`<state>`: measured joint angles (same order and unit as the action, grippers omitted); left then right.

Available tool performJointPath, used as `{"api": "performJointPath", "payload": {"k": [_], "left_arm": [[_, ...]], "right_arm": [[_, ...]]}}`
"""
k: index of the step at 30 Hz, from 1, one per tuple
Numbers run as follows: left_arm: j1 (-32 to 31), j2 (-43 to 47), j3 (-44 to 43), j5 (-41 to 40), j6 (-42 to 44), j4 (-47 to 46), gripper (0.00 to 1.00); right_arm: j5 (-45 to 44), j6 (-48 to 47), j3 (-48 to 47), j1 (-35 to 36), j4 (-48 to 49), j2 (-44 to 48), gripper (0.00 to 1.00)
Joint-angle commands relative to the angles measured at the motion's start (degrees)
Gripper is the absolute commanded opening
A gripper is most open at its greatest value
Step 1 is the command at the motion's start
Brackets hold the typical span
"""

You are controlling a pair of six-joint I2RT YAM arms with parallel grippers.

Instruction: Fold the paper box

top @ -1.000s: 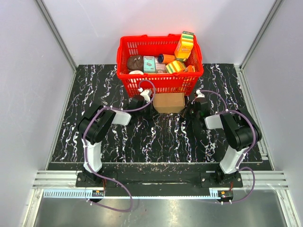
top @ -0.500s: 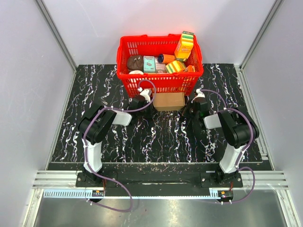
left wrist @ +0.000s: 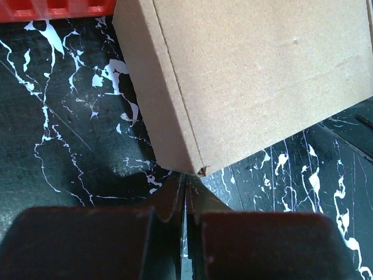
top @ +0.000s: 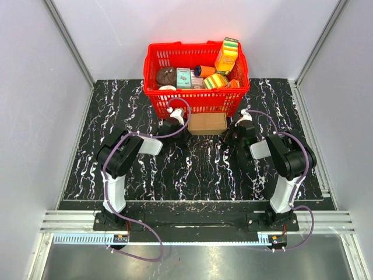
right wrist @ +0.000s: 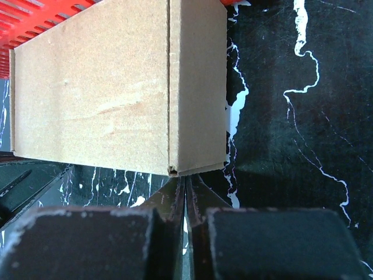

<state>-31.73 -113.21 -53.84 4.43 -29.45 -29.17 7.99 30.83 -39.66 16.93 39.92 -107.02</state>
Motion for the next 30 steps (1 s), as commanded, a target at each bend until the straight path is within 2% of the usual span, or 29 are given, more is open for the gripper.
{"api": "performJointPath", "payload": {"k": [1,7,12,13,17,21,26,30], "left_arm": [[1.0,1.4,0.5,-6.7,0.1,0.6,0.02],[0.3,7.1,7.2,-5.2,-0.9,-0.5,0.02],[0.3,14.1,14.6,-7.1,-3.1,-0.2,0.04],[0.3,14.9,14.9,-8.2,-3.1,1.5,0.11],[1.1,15.3,11.0,-10.5,-3.1,7.1,0.25],[3.2,12.1,5.6,-10.2,-3.3,9.7,0.31],[5.2,7.5,0.3,-8.5,-3.2,8.8,0.37],[5.2,3.6,-3.5,-7.2,-3.1,9.3,0.39]], "right_arm": [[-2.9,-2.0,-0.6,-0.2,2.2,-0.2,0.07],[-3.2,-0.4,3.3,-0.2,-3.6,6.5,0.22],[-6.4,1.5,6.0,-0.2,-9.9,13.9,0.32],[-9.3,2.1,6.1,-0.2,-12.3,16.0,0.36],[-16.7,2.0,2.7,-0.3,-20.1,18.5,0.39],[-17.7,1.2,-1.6,-2.2,-23.1,16.0,0.42],[-12.5,1.7,-5.8,-6.4,-20.3,8.7,0.48],[-8.2,2.4,-8.9,-7.4,-16.9,2.4,0.45]]}}
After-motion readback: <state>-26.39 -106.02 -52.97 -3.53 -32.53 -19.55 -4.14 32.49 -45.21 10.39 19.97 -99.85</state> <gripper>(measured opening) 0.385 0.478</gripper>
